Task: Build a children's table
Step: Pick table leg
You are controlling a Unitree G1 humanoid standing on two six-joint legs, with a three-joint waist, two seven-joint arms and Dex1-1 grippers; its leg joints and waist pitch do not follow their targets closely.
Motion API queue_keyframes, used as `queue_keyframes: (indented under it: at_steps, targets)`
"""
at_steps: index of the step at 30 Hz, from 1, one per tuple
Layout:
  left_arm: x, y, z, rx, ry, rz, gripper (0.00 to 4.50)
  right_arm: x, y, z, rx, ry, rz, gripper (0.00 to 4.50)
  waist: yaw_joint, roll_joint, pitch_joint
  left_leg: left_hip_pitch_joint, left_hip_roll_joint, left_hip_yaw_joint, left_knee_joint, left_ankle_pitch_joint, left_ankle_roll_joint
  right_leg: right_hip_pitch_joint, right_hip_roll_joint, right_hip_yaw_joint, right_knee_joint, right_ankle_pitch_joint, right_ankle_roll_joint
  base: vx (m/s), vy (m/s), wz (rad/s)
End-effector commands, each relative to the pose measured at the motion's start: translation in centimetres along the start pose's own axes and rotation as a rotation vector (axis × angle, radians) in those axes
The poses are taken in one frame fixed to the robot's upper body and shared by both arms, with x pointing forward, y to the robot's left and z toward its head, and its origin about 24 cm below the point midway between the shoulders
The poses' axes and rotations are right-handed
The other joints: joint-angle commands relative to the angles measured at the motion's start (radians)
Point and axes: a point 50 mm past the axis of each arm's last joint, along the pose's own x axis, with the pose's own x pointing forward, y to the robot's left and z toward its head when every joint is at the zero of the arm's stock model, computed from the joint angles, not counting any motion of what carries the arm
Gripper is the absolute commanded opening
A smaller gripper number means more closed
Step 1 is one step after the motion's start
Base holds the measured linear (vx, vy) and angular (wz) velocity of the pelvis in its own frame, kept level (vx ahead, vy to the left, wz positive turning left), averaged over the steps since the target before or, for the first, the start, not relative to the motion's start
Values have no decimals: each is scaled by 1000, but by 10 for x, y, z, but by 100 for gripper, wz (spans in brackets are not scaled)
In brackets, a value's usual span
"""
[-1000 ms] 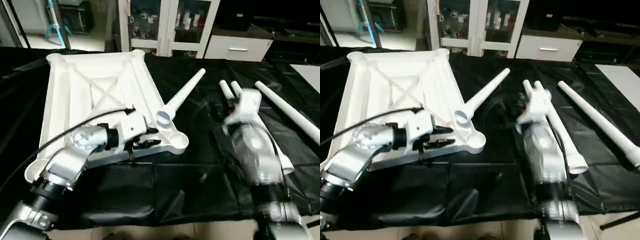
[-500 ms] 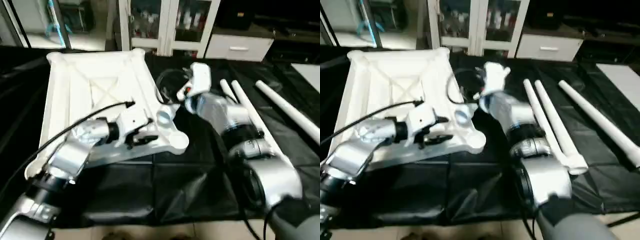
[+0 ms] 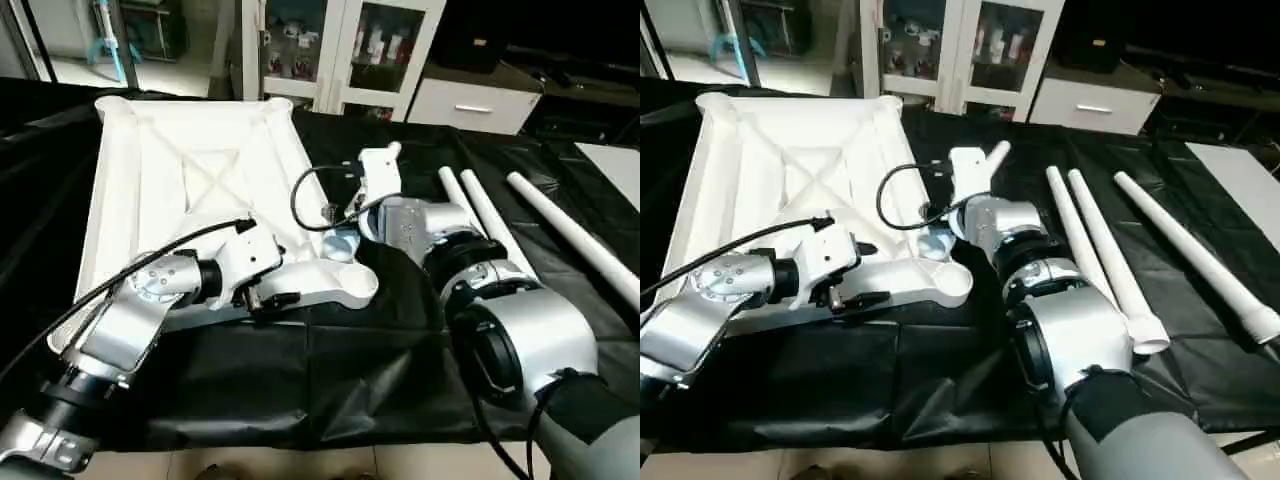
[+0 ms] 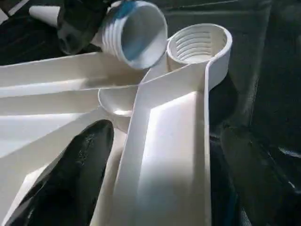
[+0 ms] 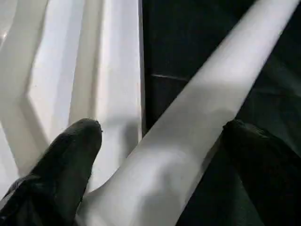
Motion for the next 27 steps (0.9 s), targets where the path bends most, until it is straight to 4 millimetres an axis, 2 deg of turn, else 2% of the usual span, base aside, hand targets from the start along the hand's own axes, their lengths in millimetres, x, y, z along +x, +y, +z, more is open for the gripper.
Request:
queue_keyframes:
  at_steps: [1,4,5,8,9,10,11,12,13,16,17,18,20,22,24,25,26,27]
  targets:
    - [-4,0,4,16,-4,11,435,0,-20,-16,48,69,-58,450,3,24,-71,11,32,-3,-74,-129,-63,64,-70,52,-54,-112,-154,0,0,0]
    - [-5,0,5,17,-4,11,447,-2,-25,-13,61,67,-61,450,7,24,-71,10,32,-3,-74,-129,-61,64,-68,52,-54,-116,-155,0,0,0]
    - [-5,1,6,20,-4,9,447,-4,-29,-11,76,66,-61,450,8,30,-70,11,32,-4,-74,-136,-66,63,-68,52,-55,-124,-153,0,0,0]
    - [-4,1,7,25,-6,0,447,-8,-41,-9,108,73,-66,450,13,33,-70,12,31,-4,-73,-165,-74,60,-65,51,-57,-143,-147,0,0,0]
    - [-4,1,8,27,-6,-5,447,-10,-47,-11,131,90,-63,450,18,40,-71,14,30,-4,-72,-164,-78,60,-65,51,-55,-137,-148,0,0,0]
    - [-4,1,8,27,-6,-5,447,-10,-47,-11,131,90,-63,450,17,37,-72,13,30,-4,-72,-162,-78,60,-65,51,-56,-129,-150,0,0,0]
    - [-3,1,9,30,-6,-12,447,-11,-52,-18,165,120,-51,450,18,40,-72,10,30,-5,-72,-161,-79,63,-65,51,-53,-121,-153,0,0,0]
    - [-2,1,9,31,-5,-15,447,-11,-55,-21,184,135,-44,450,18,35,-73,8,30,-5,-71,-158,-77,66,-66,51,-54,-114,-154,0,0,0]
    - [-2,1,10,35,-4,-21,450,-12,-58,-26,213,154,-39,423,18,37,-73,7,29,-6,-70,-157,-76,67,-66,51,-53,-112,-156,0,0,0]
    - [-1,1,11,40,-4,-26,450,-13,-65,-37,284,183,-35,410,18,35,-74,7,30,-6,-69,-155,-69,68,-67,50,-55,-115,-163,0,0,0]
    - [-1,2,11,41,-4,-27,450,-13,-67,-40,308,190,-38,410,19,37,-74,7,30,-6,-69,-150,-69,67,-67,50,-55,-112,-167,0,0,0]
    - [-1,2,12,42,-4,-29,450,-14,-71,-46,342,207,-37,382,19,38,-75,7,30,-6,-69,-147,-69,68,-66,50,-54,-103,-172,0,0,0]
    - [0,1,12,44,0,-38,450,-15,-75,-52,370,226,-36,373,19,41,-74,9,30,-6,-69,-159,-71,67,-65,49,-55,-111,-175,0,0,0]
    - [0,0,12,46,3,-50,450,-17,-81,-59,391,242,-45,358,19,40,-69,12,31,-7,-72,-195,-74,64,-65,48,-61,-154,-171,0,0,0]
    - [1,-1,12,46,1,-56,450,-19,-86,-62,417,247,-54,335,20,42,-63,18,32,-10,-76,-266,-83,60,-69,48,-72,-257,-156,0,0,0]
    - [1,-2,12,46,0,-61,450,-20,-91,-65,450,246,-61,331,20,43,-58,25,32,-13,-78,-326,-89,55,-71,46,-83,-340,-139,0,0,0]
    - [2,-2,13,47,0,-64,450,-22,-94,-67,468,245,-68,326,22,42,-62,30,33,-16,-77,-349,-90,55,-74,46,-86,-372,-129,0,0,0]
    - [2,-3,13,47,-1,-65,450,-22,-97,-68,477,243,-75,316,23,41,-62,30,32,-17,-77,-345,-90,54,-72,45,-87,-368,-126,0,0,0]
